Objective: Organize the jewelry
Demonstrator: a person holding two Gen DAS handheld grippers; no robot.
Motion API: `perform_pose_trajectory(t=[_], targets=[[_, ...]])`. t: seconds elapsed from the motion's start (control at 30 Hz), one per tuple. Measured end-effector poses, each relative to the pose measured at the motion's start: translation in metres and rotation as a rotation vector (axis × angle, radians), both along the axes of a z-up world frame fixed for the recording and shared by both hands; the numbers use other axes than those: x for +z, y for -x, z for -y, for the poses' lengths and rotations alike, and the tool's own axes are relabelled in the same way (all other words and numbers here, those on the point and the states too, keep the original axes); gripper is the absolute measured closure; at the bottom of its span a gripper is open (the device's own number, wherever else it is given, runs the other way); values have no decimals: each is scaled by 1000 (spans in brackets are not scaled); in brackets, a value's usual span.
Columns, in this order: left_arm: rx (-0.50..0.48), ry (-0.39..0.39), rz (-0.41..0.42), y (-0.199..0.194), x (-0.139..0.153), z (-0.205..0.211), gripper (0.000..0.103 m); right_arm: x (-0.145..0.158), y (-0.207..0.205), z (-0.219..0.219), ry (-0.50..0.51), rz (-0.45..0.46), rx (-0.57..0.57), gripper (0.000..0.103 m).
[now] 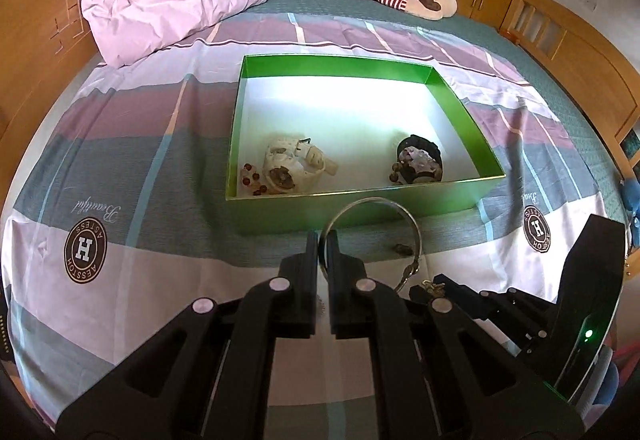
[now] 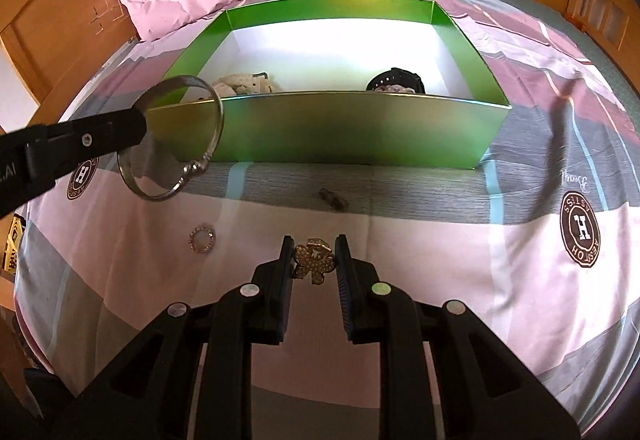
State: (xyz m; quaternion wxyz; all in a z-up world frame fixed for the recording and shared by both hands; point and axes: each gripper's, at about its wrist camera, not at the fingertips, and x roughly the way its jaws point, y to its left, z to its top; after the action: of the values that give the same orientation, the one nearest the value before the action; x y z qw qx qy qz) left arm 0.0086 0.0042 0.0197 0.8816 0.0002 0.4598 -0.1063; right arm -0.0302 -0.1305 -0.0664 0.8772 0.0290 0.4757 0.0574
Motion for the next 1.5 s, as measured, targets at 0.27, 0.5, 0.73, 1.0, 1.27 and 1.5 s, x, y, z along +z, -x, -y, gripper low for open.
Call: perform_pose_trajectory(t=[0.27,0.5,0.73,1.0,1.27,1.5], targets=[[-8,-8,-2,1,-1,3,99,5,-1,4,2,15,-10,82],[14,10,2,-2,1,-5,99,13,1,23,-6,51,-25,82],[15,-7,-4,-6,-4,0,99,12,-1,46,-20,59,-31,82],[-1,3,42,-10,3,2,99,49,-13,62,-32,153,7,82],[23,127,135,-22,39,-28,99,90,-32,62,-89,285,53,82],[65,237,60,-65,36,-32,99,73,-70,73,-150,248,43,82]])
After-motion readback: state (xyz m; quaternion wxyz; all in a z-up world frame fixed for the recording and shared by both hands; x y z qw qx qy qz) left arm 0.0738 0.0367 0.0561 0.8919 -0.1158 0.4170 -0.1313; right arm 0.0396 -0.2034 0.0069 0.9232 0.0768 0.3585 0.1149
